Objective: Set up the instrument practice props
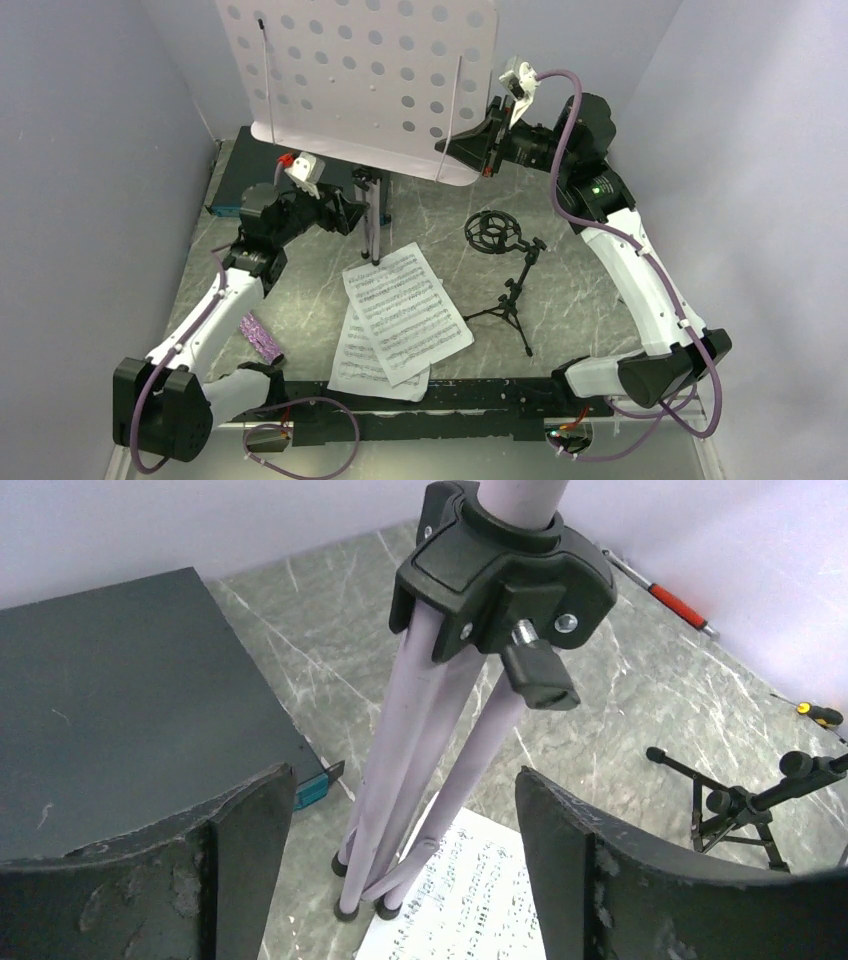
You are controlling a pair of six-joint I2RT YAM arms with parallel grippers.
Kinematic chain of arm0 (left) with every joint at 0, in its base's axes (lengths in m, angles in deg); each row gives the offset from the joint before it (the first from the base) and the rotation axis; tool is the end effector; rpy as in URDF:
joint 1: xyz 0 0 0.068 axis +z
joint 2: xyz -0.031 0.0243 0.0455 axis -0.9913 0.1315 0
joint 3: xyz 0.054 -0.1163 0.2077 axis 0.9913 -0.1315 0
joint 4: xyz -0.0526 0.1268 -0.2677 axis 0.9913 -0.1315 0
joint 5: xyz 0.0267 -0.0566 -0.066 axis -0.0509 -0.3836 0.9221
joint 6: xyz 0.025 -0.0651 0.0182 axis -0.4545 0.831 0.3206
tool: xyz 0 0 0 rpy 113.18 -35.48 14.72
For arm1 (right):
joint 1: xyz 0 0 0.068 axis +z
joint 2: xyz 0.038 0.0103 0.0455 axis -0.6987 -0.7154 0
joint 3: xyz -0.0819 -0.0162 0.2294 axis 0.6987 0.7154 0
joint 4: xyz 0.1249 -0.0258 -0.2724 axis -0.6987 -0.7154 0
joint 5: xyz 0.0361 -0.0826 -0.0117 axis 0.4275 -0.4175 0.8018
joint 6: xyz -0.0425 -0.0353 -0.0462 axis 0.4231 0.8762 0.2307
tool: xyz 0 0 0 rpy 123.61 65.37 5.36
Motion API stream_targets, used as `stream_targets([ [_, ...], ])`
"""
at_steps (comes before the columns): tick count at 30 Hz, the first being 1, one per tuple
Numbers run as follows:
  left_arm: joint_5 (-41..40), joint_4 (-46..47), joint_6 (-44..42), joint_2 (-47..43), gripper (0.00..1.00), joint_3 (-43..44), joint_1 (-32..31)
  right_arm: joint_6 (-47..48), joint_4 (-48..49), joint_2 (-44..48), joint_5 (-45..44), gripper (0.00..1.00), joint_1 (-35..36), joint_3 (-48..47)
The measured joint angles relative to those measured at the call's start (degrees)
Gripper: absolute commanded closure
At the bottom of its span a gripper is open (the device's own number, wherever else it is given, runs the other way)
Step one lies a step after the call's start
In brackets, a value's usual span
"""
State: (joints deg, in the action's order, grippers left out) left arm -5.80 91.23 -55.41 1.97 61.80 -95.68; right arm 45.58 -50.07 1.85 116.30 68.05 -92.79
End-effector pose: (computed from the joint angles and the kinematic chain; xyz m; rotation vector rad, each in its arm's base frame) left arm 0.3206 -0.1044 0.2794 0.4250 1.6633 -0.7156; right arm 0.2933 0.1781 0.4859 -0.8953 1.2994 1.0734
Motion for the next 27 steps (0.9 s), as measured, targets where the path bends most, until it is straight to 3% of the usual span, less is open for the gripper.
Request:
stream_targets([
  [10,0.5,21.3,1.9,-2.7,0.15,-10.3,0.0,-0.1,-0.4,0.5,0.5,1.00,-0.1,0.0],
  [17,1.5,40.1,1.9,1.2,0.19,-15.5,0.0,-0.3,-0.3,0.5,0.8,1.00,-0.1,0.0],
  [22,1.6,42.8,1.6,3.7,0.25,-15.6,0.0,-0.7,-0.3,0.5,1.0,1.00,-0.1,0.0],
  [27,0.2,42.3,0.3,4.2,0.38,-15.8,0.0,-1.2,0.2,0.5,1.2,1.00,-0.1,0.3],
])
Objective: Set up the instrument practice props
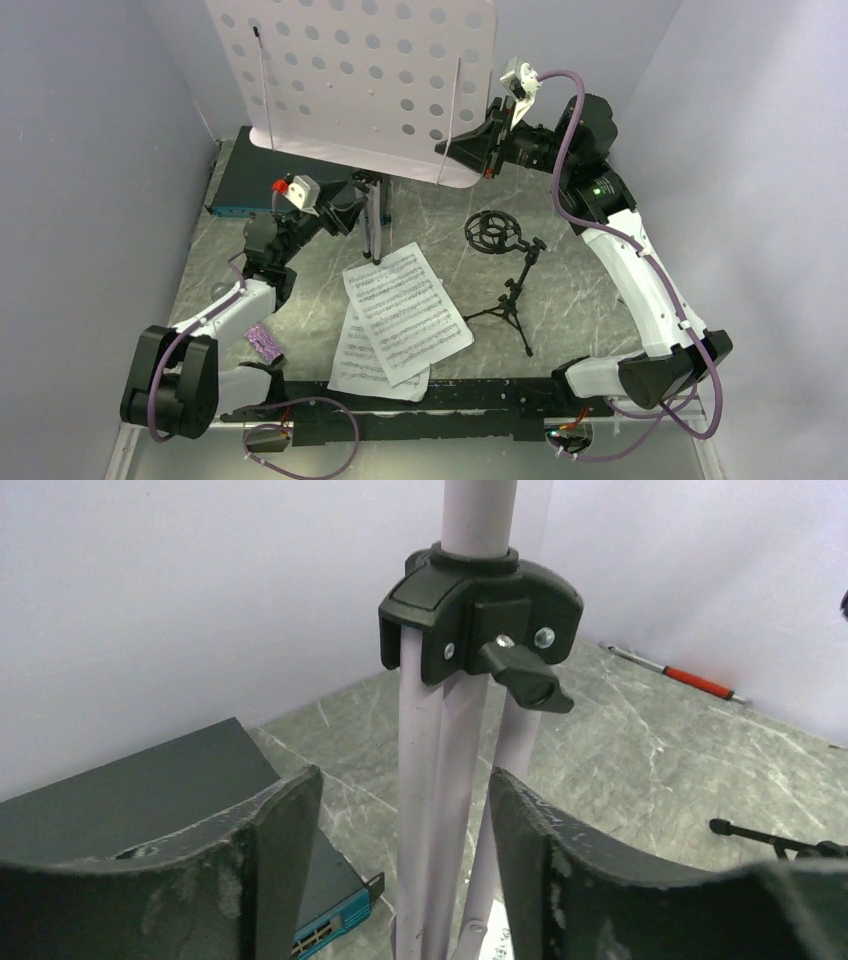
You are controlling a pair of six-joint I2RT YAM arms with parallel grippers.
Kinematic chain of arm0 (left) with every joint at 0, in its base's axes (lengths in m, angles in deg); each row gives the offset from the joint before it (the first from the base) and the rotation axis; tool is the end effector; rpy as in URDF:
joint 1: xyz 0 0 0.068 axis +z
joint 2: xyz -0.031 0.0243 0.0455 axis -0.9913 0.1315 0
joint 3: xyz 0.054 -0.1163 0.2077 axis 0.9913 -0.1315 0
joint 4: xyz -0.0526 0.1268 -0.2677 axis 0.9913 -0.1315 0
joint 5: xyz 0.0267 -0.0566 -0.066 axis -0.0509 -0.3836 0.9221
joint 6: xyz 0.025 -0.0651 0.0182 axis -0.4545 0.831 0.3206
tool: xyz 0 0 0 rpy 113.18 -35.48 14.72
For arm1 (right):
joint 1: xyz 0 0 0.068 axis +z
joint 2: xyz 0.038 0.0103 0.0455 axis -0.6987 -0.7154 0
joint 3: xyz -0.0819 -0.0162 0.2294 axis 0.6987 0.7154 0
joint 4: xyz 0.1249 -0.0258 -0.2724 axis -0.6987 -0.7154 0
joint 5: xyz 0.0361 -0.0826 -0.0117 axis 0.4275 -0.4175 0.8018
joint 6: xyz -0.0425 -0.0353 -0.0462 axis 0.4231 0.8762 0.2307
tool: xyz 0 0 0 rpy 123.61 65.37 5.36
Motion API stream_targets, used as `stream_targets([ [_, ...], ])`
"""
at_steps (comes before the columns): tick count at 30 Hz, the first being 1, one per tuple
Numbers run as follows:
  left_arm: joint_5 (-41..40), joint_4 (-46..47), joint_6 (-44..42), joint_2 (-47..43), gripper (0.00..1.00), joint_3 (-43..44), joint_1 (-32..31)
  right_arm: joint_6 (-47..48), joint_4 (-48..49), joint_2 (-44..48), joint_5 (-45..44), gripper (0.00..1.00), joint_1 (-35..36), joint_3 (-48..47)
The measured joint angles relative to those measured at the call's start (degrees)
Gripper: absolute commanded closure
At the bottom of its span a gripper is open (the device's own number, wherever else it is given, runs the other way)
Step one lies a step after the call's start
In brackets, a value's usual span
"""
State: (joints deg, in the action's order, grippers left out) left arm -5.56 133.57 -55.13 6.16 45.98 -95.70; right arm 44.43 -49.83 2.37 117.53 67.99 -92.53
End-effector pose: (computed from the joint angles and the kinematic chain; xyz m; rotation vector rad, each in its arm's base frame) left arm 0.3039 -0.1008 0.2373 0.4663 1.2714 -0.6673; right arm 0.2897 0.1770 0.4874 -0.9024 1.2964 1.0998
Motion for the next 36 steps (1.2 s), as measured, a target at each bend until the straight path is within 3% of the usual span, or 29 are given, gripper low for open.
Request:
stream_targets([
  [4,2.3,0.9,-0.8,3.0,0.46,0.0,0.0,-0.2,0.2,0.0,0.4,1.00,0.0,0.0],
  [7,4.8,1.2,-1.0,5.4,0.58,0.0,0.0,-0.3,0.3,0.0,0.8,1.00,0.0,0.0],
  [9,6.3,2.3,-1.1,6.9,0.70,0.0,0.0,-0.4,0.3,0.0,1.0,1.00,0.0,0.0],
  [12,7.6,3.0,-1.4,7.4,0.97,0.0,0.1,-0.4,0.3,0.0,1.0,1.00,0.0,0.0],
  [18,8.6,2.0,-2.3,7.3,0.97,0.3,0.2,-0.4,0.4,0.0,1.1,0.98,-0.3,0.0],
  [21,8.2,0.8,-3.0,6.5,0.97,0.3,0.2,-0.5,1.0,0.1,1.1,0.70,-0.3,0.4],
  [23,7.8,-0.2,-3.5,5.8,0.97,0.2,0.2,-1.2,3.7,0.4,0.6,0.56,-0.3,1.2],
  [30,8.1,-2.7,-5.8,4.3,0.97,0.2,-0.9,-1.0,8.9,4.4,-2.5,0.19,-0.3,3.3],
  [36,8.4,-3.7,-7.1,3.6,0.97,0.2,-1.9,0.2,9.7,8.7,-8.5,0.08,-0.3,6.8],
])
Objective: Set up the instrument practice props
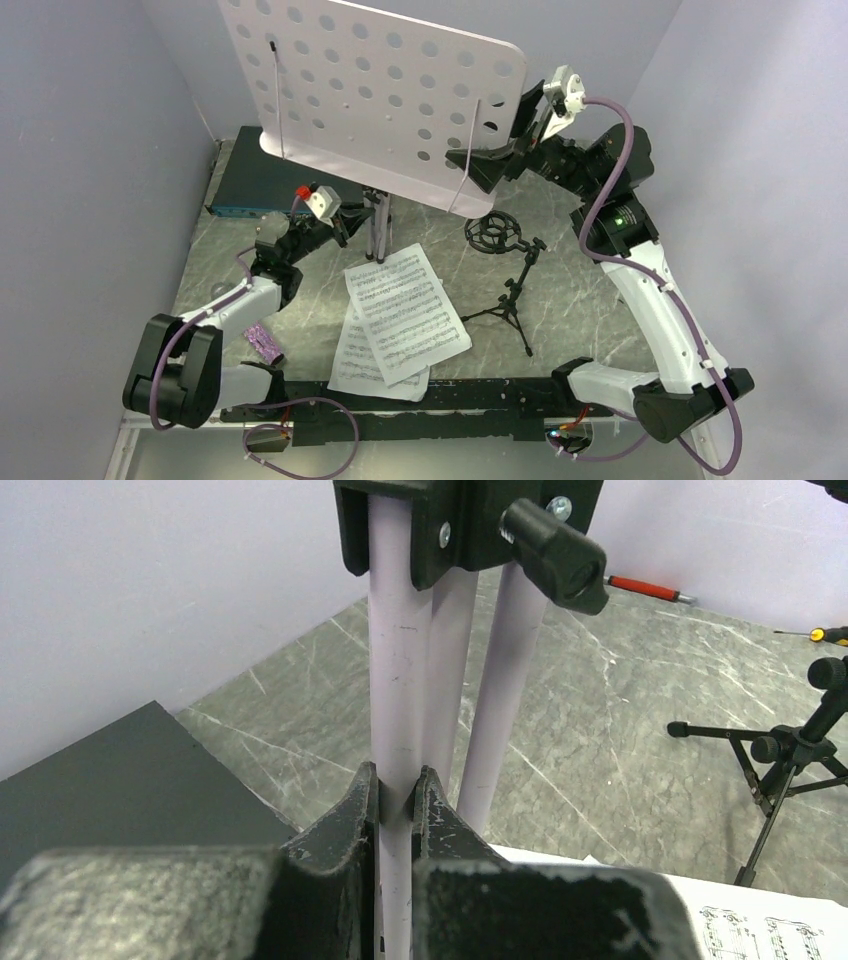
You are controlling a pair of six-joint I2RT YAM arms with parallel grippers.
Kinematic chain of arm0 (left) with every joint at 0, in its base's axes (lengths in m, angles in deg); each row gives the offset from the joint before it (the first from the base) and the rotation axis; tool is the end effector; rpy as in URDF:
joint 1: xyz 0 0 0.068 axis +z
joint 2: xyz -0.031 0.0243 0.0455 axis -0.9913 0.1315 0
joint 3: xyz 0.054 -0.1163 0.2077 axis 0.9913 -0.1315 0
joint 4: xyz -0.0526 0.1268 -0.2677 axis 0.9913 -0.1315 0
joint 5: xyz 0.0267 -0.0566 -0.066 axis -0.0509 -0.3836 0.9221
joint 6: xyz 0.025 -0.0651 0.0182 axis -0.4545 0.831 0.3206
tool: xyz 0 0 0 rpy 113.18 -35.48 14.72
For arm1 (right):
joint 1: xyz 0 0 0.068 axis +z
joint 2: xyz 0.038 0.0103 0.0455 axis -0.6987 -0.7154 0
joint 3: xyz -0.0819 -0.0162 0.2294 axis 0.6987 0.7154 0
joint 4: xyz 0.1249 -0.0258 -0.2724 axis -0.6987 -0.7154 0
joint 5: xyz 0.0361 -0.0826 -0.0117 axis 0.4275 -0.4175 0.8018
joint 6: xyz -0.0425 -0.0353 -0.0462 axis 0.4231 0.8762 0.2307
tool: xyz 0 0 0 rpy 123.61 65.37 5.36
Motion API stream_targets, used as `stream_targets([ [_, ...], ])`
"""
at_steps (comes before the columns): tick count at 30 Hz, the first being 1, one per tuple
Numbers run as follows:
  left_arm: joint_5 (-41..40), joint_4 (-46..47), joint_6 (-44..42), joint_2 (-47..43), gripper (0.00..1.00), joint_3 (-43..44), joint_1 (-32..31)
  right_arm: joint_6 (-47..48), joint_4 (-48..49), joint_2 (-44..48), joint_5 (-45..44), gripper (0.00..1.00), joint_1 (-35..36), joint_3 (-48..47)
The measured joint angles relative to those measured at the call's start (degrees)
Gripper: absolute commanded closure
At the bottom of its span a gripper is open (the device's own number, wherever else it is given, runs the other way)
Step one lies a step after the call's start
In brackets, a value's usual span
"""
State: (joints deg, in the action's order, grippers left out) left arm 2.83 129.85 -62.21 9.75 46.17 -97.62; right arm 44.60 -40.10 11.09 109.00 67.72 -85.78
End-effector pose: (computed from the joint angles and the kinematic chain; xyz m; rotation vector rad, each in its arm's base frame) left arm 0.3027 -0.1191 0.2108 0.6812 1.3193 -0.7141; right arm 0.2580 0.1549 0.5094 -0.7852 1.1267 0.9463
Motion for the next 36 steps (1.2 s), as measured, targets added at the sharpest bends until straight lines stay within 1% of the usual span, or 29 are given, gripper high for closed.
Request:
stream_targets([
  [2,0.0,-0.5,-0.2,-0.2,0.97,0.0,-0.1,0.6,-0.4,1.1,-2.7,0.06,0.0,1.2],
  [7,-1.4,-0.9,0.6,-0.4,0.97,0.0,-0.1,2.0,-2.3,2.2,-6.7,0.06,0.0,2.9],
  [12,-4.4,-1.3,2.2,-0.4,0.97,0.0,-0.1,2.8,-4.7,2.3,-8.3,0.09,0.0,3.4],
  [13,-5.0,-1.6,2.5,-0.4,0.97,0.1,0.0,2.9,-4.8,2.6,-8.6,0.11,0.0,4.0],
  [17,-7.0,-3.6,3.6,-0.6,0.97,0.9,0.2,3.1,-5.3,3.3,-8.9,0.26,0.0,5.8],
  [18,-7.3,-4.0,3.7,-0.8,0.97,0.9,0.3,3.2,-5.4,3.3,-8.9,0.28,0.0,5.9],
  [22,-7.8,-5.7,3.7,-1.6,0.97,1.1,0.5,3.3,-5.6,3.3,-8.7,0.34,0.0,5.9],
  [27,-7.8,-7.6,3.0,-2.7,0.97,1.1,0.5,3.3,-5.6,3.3,-8.4,0.36,0.0,6.4],
  [29,-7.7,-8.3,2.8,-3.1,0.97,1.2,0.4,3.3,-5.6,3.3,-8.4,0.34,0.0,6.5],
  [32,-7.9,-8.9,2.6,-3.4,0.97,1.2,0.4,3.3,-5.6,3.6,-8.5,0.28,0.0,7.0],
  [36,-7.9,-9.6,2.6,-3.4,0.97,1.6,0.4,3.1,-5.6,5.5,-10.4,0.05,0.0,10.0],
])
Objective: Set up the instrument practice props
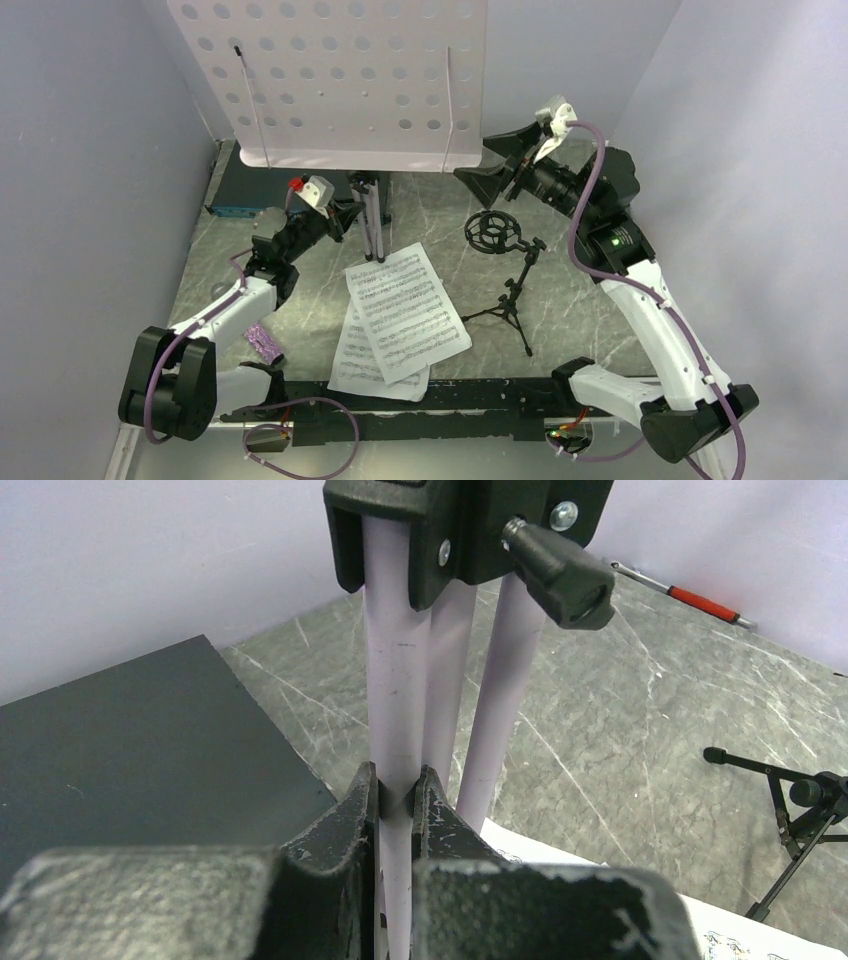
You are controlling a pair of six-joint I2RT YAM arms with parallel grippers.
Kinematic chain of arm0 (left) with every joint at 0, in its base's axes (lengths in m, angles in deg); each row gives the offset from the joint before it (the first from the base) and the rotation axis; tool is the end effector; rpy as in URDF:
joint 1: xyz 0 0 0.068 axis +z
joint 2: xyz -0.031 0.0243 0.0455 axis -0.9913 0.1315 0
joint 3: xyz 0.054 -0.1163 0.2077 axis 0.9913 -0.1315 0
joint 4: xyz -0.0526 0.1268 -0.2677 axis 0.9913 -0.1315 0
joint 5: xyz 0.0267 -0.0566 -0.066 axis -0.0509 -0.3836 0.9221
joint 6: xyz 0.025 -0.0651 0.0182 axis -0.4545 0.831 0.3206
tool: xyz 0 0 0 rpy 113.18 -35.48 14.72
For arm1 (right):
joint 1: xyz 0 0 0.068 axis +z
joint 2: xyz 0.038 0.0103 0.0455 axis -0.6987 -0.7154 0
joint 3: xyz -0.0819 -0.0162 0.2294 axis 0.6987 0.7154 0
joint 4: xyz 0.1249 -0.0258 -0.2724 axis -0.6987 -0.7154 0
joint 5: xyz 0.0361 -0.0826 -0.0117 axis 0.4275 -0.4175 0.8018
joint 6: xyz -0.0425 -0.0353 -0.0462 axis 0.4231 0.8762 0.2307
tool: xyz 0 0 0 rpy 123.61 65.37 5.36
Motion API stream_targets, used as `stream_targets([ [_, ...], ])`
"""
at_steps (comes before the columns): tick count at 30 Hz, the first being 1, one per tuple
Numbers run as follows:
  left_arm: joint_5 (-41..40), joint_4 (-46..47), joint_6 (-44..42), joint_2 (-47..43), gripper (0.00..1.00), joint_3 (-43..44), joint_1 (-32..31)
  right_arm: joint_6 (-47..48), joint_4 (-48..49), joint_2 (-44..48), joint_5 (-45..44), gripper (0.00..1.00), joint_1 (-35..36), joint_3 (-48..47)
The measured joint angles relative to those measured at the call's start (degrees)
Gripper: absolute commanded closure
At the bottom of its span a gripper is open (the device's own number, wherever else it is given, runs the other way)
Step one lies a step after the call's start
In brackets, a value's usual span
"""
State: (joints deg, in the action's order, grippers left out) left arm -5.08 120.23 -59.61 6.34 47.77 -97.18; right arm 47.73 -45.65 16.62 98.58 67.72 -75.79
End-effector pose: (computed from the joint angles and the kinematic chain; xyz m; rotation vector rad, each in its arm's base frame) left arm 0.3094 -0.1112 0.2195 0.5278 1.4465 -0.6628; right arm 0.2627 0.1474 0.4604 -0.6534 1.3202 0.8234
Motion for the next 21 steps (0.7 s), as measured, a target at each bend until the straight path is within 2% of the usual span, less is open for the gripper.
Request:
stream_targets([
  [2,0.0,-0.2,0.0,0.0,0.97,0.1,0.0,0.0,0.3,1.6,-1.0,0.01,0.0,2.3],
  [12,0.5,-1.4,0.0,0.0,0.97,0.7,0.0,-0.9,5.2,7.6,0.5,0.01,0.0,12.8],
  [21,0.8,-1.6,-0.2,0.0,0.97,0.8,0.0,-7.5,17.8,2.1,6.9,0.02,0.5,21.2],
])
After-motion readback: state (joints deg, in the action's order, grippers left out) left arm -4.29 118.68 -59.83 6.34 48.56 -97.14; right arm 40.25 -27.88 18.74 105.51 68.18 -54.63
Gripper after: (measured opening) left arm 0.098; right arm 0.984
